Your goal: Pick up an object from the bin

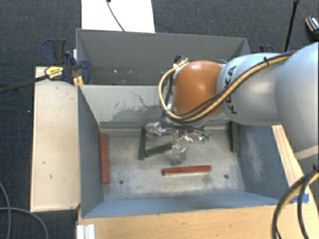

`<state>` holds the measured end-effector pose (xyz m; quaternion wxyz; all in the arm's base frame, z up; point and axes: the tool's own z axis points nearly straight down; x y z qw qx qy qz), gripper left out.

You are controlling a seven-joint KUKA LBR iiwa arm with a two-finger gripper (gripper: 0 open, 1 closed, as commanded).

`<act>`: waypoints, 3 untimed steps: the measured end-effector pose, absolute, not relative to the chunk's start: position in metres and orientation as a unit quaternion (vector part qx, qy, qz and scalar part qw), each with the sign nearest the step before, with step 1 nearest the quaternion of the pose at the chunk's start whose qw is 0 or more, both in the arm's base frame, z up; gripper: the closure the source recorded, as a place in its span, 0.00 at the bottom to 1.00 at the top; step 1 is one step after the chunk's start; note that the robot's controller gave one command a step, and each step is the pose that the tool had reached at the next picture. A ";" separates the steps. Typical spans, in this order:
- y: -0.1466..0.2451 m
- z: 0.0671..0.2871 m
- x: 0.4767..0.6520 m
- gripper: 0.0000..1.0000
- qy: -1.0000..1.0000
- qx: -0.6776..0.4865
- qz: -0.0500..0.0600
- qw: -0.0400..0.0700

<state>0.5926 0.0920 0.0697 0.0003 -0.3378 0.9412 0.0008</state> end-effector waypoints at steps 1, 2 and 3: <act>0.092 0.070 0.593 1.00 0.942 -0.336 0.001 0.000; 0.092 0.097 0.594 1.00 0.943 -0.333 0.000 0.003; 0.093 0.158 0.597 1.00 0.945 -0.328 -0.001 0.005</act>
Offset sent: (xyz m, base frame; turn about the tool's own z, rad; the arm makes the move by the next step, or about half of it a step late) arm 0.0000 0.0000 0.0000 0.0000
